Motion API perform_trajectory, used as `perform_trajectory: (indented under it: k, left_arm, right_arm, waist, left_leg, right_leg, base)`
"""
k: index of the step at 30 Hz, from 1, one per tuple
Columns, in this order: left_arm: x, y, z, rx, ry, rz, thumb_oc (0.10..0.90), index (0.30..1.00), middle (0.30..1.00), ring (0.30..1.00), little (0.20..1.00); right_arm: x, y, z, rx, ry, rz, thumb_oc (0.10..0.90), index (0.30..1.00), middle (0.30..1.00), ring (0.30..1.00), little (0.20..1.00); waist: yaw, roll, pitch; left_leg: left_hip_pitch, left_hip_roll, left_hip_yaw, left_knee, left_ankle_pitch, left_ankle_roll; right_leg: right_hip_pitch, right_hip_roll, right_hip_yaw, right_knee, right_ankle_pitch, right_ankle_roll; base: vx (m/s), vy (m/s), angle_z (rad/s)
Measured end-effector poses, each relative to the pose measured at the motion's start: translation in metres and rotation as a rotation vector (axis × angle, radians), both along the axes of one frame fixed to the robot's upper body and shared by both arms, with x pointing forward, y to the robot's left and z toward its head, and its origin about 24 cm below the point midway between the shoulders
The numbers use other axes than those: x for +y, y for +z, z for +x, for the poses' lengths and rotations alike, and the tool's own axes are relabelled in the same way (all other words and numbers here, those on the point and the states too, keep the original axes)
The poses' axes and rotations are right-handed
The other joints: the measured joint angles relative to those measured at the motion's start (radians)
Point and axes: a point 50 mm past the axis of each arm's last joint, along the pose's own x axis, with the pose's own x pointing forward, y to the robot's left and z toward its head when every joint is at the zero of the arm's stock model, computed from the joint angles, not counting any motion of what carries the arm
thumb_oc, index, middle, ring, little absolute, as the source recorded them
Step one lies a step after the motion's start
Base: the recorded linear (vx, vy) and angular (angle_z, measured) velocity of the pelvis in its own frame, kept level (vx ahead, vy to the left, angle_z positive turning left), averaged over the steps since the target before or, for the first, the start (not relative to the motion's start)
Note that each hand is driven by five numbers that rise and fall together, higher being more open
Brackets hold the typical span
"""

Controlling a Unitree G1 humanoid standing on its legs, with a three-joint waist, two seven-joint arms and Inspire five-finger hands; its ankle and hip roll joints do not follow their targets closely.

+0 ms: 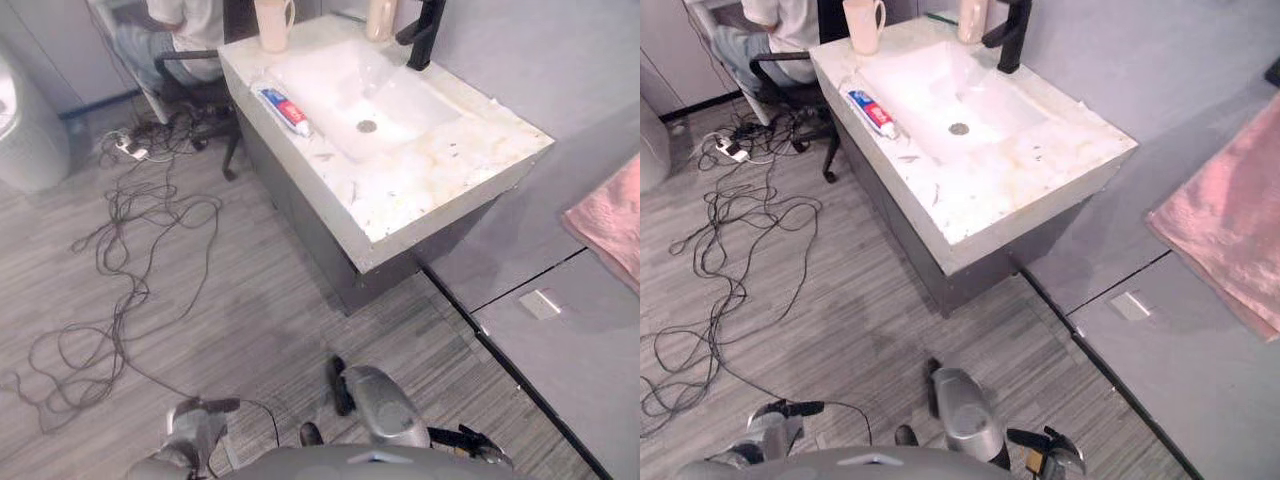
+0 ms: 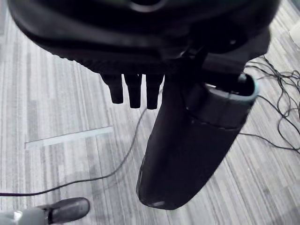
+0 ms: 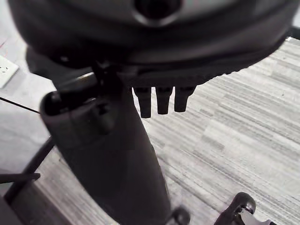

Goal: Organize the bathroom.

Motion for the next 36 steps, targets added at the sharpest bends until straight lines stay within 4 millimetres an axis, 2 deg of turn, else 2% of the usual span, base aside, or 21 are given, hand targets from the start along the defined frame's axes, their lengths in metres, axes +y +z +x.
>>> perform_trajectory:
  k: [2, 3, 5, 6, 8, 9, 11, 13, 15, 17, 19, 22, 24, 25, 26, 27, 28, 31, 32, 34, 36]
  left_arm:
    - [-0.004, 0.0, 0.001, -0.002, -0.002, -0.008, 0.8, 0.9, 0.9, 0.9, 0.9]
    - [-0.009, -0.002, 0.001, 0.005, -0.003, -0.018, 0.8, 0.9, 0.9, 0.9, 0.9]
    - [-0.016, -0.003, 0.001, 0.005, -0.005, -0.035, 0.8, 0.9, 0.9, 0.9, 0.9]
    - [-0.018, -0.003, 0.003, 0.0, -0.006, -0.037, 0.8, 0.9, 0.9, 0.9, 0.9]
    - [-0.02, 0.005, 0.024, -0.064, -0.063, -0.015, 0.8, 0.9, 0.9, 0.9, 0.9]
    - [-0.022, 0.008, 0.031, -0.081, -0.084, -0.009, 0.8, 0.9, 0.9, 0.9, 0.9]
    - [-0.026, 0.011, 0.04, -0.107, -0.113, -0.006, 0.8, 0.9, 0.9, 0.9, 0.9]
    - [-0.025, 0.012, 0.043, -0.104, -0.119, -0.005, 0.8, 0.9, 0.9, 0.9, 0.9]
    - [-0.02, 0.012, 0.039, -0.098, -0.105, 0.002, 0.8, 0.9, 0.9, 0.9, 0.9]
    - [-0.016, 0.007, 0.027, -0.064, -0.093, 0.008, 0.8, 0.9, 0.9, 0.9, 0.9]
    - [-0.011, 0.005, 0.019, -0.038, -0.079, 0.015, 0.8, 0.9, 0.9, 0.9, 0.9]
    - [-0.006, 0.004, 0.013, -0.016, -0.078, 0.03, 0.8, 0.9, 0.9, 0.9, 0.9]
    - [-0.008, 0.003, 0.011, -0.022, -0.082, 0.023, 0.8, 0.9, 0.9, 0.9, 0.9]
    - [-0.012, 0.0, 0.006, -0.015, -0.077, 0.012, 0.8, 0.9, 0.9, 0.9, 0.9]
    - [-0.009, -0.001, 0.0, 0.001, -0.073, 0.02, 0.8, 0.9, 0.9, 0.9, 0.9]
    - [-0.008, -0.001, 0.003, -0.018, -0.078, 0.022, 0.8, 0.9, 0.9, 0.9, 0.9]
    - [-0.008, -0.001, 0.003, -0.018, -0.078, 0.022, 0.8, 0.9, 0.9, 0.9, 0.9]
    - [-0.009, -0.002, -0.003, -0.017, -0.097, 0.028, 0.8, 0.9, 0.9, 0.9, 0.9]
    - [-0.007, -0.001, -0.001, -0.019, -0.128, 0.039, 0.8, 0.9, 0.9, 0.9, 0.9]
    - [-0.009, -0.004, -0.011, 0.007, -0.12, 0.03, 0.8, 0.9, 0.9, 0.9, 0.9]
    - [-0.001, -0.006, -0.023, 0.044, -0.091, 0.045, 0.8, 0.9, 0.9, 0.9, 0.9]
  right_arm:
    - [-0.002, -0.001, -0.011, 0.027, -0.017, 0.0, 0.8, 0.9, 0.9, 0.9, 0.9]
    - [-0.006, -0.002, -0.02, 0.055, -0.032, -0.002, 0.8, 0.9, 0.9, 0.9, 0.9]
    - [-0.013, -0.001, -0.031, 0.091, -0.037, -0.01, 0.8, 0.9, 0.9, 0.9, 0.9]
    - [-0.013, -0.001, -0.034, 0.102, -0.037, -0.004, 0.8, 0.9, 0.9, 0.9, 0.9]
    - [-0.012, -0.003, -0.042, 0.131, -0.078, 0.015, 0.8, 0.9, 0.9, 0.9, 0.9]
    - [-0.013, -0.002, -0.042, 0.122, -0.112, 0.023, 0.8, 0.9, 0.9, 0.9, 0.9]
    - [-0.018, 0.0, -0.031, 0.086, -0.132, 0.017, 0.8, 0.9, 0.9, 0.9, 0.9]
    - [-0.014, 0.0, -0.015, 0.057, -0.132, 0.035, 0.8, 0.9, 0.9, 0.9, 0.9]
    - [-0.005, -0.001, 0.0, 0.026, -0.116, 0.062, 0.8, 0.9, 0.9, 0.9, 0.9]
    - [0.003, -0.002, 0.005, 0.011, -0.095, 0.077, 0.8, 0.9, 0.9, 0.9, 0.9]
    - [0.009, -0.004, 0.004, 0.018, -0.086, 0.083, 0.8, 0.9, 0.9, 0.9, 0.9]
    - [0.008, -0.005, -0.011, 0.06, -0.106, 0.068, 0.8, 0.9, 0.9, 0.9, 0.9]
    - [0.003, -0.005, -0.018, 0.084, -0.11, 0.048, 0.8, 0.9, 0.9, 0.9, 0.9]
    - [-0.01, -0.003, -0.022, 0.103, -0.096, 0.007, 0.8, 0.9, 0.9, 0.9, 0.9]
    - [-0.012, -0.003, -0.026, 0.116, -0.087, -0.004, 0.8, 0.9, 0.9, 0.9, 0.9]
    - [-0.013, -0.004, -0.041, 0.156, -0.098, 0.0, 0.8, 0.9, 0.9, 0.9, 0.9]
    - [-0.013, -0.004, -0.041, 0.156, -0.098, 0.0, 0.8, 0.9, 0.9, 0.9, 0.9]
    - [-0.007, -0.006, -0.078, 0.253, -0.105, 0.018, 0.8, 0.9, 0.9, 0.9, 0.9]
    - [-0.003, -0.007, -0.079, 0.251, -0.086, 0.025, 0.8, 0.9, 0.9, 0.9, 0.9]
    - [-0.003, -0.007, -0.066, 0.197, -0.066, 0.034, 0.8, 0.9, 0.9, 0.9, 0.9]
    - [0.001, -0.008, -0.06, 0.183, -0.003, 0.052, 0.8, 0.9, 0.9, 0.9, 0.9]
  waist:
    - [-0.01, -0.002, -0.016]
    - [-0.024, 0.006, -0.029]
    - [-0.047, 0.057, -0.048]
    - [-0.054, 0.071, -0.057]
    - [-0.065, 0.081, -0.081]
    - [-0.075, 0.081, -0.083]
    - [-0.069, 0.085, -0.093]
    - [-0.065, 0.069, -0.097]
    - [-0.048, 0.027, -0.096]
    - [-0.038, -0.016, -0.094]
    - [-0.039, -0.037, -0.093]
    - [-0.045, -0.044, -0.089]
    - [-0.031, -0.039, -0.089]
    - [-0.041, -0.008, -0.089]
    - [-0.048, -0.021, -0.094]
    - [-0.048, -0.029, -0.1]
    - [-0.048, -0.029, -0.1]
    - [-0.052, 0.019, -0.098]
    - [-0.045, 0.035, -0.069]
    - [-0.055, 0.078, -0.044]
    - [-0.047, 0.099, -0.034]
  left_leg:
    - [0.03, -0.019, 0.0, 0.002, -0.024, 0.006]
    - [0.066, -0.029, -0.006, 0.026, -0.071, 0.005]
    - [0.07, -0.001, -0.001, 0.065, -0.116, -0.019]
    - [0.064, 0.007, 0.005, 0.116, -0.122, -0.054]
    - [-0.061, 0.041, -0.002, 0.491, -0.144, -0.25]
    - [-0.115, 0.047, -0.011, 0.621, -0.126, -0.302]
    - [-0.212, 0.056, -0.018, 0.815, -0.043, -0.342]
    - [-0.315, 0.141, 0.044, 0.91, -0.009, -0.28]
    - [-0.349, 0.201, 0.068, 0.84, -0.01, -0.185]
    - [-0.383, 0.242, 0.054, 0.76, 0.008, -0.148]
    - [-0.39, 0.283, 0.045, 0.648, 0.024, -0.136]
    - [-0.347, 0.35, -0.033, 0.374, 0.087, -0.194]
    - [-0.27, 0.342, -0.035, 0.237, 0.098, -0.185]
    - [-0.21, 0.324, 0.022, 0.16, 0.102, -0.192]
    - [-0.169, 0.276, 0.058, 0.113, 0.115, -0.242]
    - [-0.147, 0.217, 0.085, 0.079, 0.113, -0.206]
    - [-0.147, 0.217, 0.085, 0.079, 0.113, -0.206]
    - [-0.086, 0.099, 0.106, 0.005, 0.112, -0.121]
    - [-0.086, 0.081, 0.129, 0.045, 0.081, -0.087]
    - [-0.063, 0.086, 0.157, 0.034, 0.073, -0.076]
    - [-0.013, 0.089, 0.221, -0.007, 0.061, -0.051]
  right_leg:
    - [0.013, 0.014, -0.046, -0.059, 0.029, -0.009]
    - [0.04, 0.016, -0.044, -0.063, 0.079, -0.062]
    - [0.058, 0.033, -0.061, -0.048, 0.056, -0.134]
    - [0.079, 0.033, -0.067, -0.052, 0.04, -0.152]
    - [0.182, 0.022, -0.068, -0.104, 0.022, -0.144]
    - [0.209, 0.019, -0.076, -0.126, 0.028, -0.158]
    - [0.27, 0.012, -0.059, -0.185, 0.027, -0.162]
    - [0.306, -0.009, -0.025, -0.208, 0.018, -0.179]
    - [0.323, -0.04, 0.026, -0.204, 0.015, -0.182]
    - [0.332, -0.07, 0.1, -0.205, 0.014, -0.176]
    - [0.331, -0.086, 0.16, -0.202, 0.012, -0.152]
    - [0.309, -0.091, 0.257, -0.183, 0.009, -0.08]
    - [0.281, -0.107, 0.312, -0.138, -0.016, -0.053]
    - [0.26, -0.12, 0.339, -0.11, -0.04, -0.005]
    - [0.254, -0.171, 0.353, -0.088, -0.045, 0.03]
    - [0.256, -0.231, 0.301, -0.083, -0.023, 0.053]
    - [0.256, -0.231, 0.301, -0.083, -0.023, 0.053]
    - [0.244, -0.338, 0.229, -0.069, 0.098, 0.107]
    - [0.167, -0.343, 0.28, 0.064, 0.143, 0.11]
    - [0.042, -0.325, 0.32, 0.239, 0.208, 0.113]
    - [-0.017, -0.243, 0.303, 0.265, 0.119, 0.112]
  base:
    - [0.36, 0.203, 0.06]
    - [0.29, 0.123, 0.08]
    - [0.26, 0.095, 0.19]
    - [0.34, 0.14, 0.37]
    - [0.35, 0.166, 0.52]
    - [0.29, 0.173, 0.27]
    - [0.27, 0.187, -0.02]
    - [0.23, 0.243, -0.22]
    - [0.21, 0.319, -0.82]
    - [0.25, 0.457, -1.04]
    - [0.23, 0.475, -0.94]
    - [0.27, 0.658, -0.83]
    - [0.18, 0.56, -1.01]
    - [0.14, 0.52, -0.98]
    - [0.2, 0.717, -0.7]
    - [0.11, 0.4, -0.27]
    - [0.11, 0.361, -0.22]
    - [0.19, 0.55, -0.2]
    - [0.19, 0.554, -0.38]
    - [0.18, 0.422, -0.45]
    - [0.2, 0.353, -0.78]
